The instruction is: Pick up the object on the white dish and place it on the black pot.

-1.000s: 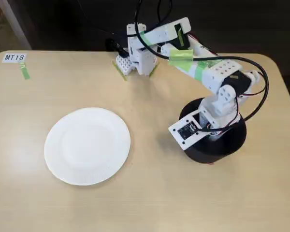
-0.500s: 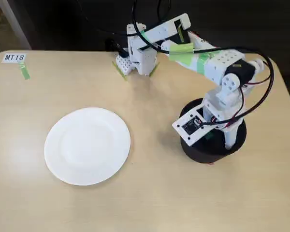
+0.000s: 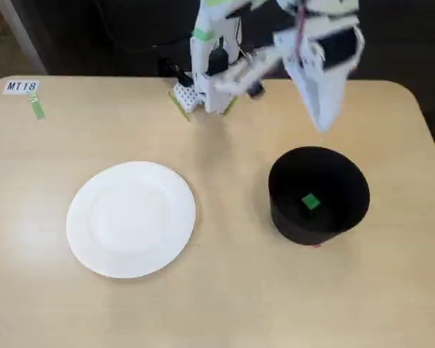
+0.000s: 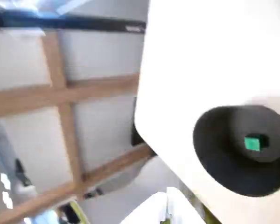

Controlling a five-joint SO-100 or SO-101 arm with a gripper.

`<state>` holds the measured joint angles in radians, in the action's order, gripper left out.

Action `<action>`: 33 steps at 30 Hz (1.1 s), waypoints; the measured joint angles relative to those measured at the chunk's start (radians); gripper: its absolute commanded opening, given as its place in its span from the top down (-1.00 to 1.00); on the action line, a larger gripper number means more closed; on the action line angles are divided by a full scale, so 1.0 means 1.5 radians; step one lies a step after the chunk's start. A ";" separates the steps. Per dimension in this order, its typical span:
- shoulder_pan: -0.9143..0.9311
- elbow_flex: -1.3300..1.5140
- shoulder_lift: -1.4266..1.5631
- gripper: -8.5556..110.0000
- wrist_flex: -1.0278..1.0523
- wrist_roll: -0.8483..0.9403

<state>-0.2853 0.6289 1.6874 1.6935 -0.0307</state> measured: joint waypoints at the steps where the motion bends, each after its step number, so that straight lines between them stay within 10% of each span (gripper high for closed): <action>1: 0.034 0.024 0.054 0.86 -0.002 0.000; 14: 0.165 0.885 0.626 0.86 -0.378 -0.033; 33: 0.170 1.454 0.920 0.86 -0.533 0.005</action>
<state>-0.0307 2.8103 3.0680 0.8943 -0.0230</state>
